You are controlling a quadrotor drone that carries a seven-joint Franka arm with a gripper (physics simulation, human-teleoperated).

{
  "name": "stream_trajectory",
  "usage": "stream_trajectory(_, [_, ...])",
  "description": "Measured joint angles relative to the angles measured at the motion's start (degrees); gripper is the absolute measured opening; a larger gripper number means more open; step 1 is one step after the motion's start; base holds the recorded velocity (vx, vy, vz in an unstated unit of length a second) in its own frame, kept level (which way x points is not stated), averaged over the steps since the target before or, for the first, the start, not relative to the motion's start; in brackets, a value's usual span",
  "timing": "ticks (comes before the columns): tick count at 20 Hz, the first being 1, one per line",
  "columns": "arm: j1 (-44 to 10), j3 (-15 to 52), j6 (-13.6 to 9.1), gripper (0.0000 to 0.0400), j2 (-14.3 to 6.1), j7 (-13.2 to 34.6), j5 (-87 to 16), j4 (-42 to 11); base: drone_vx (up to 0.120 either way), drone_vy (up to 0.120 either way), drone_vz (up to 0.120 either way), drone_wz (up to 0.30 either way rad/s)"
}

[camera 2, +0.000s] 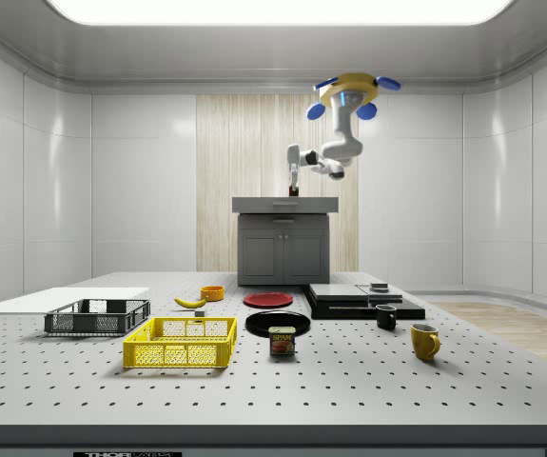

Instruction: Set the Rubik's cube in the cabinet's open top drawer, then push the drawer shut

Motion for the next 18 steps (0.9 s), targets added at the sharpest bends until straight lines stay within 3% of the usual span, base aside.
stream_trajectory(18, [-0.2,0.1,0.7,0.0325,-0.8,0.1,0.3,0.0,0.000,-0.120,0.000,0.000])
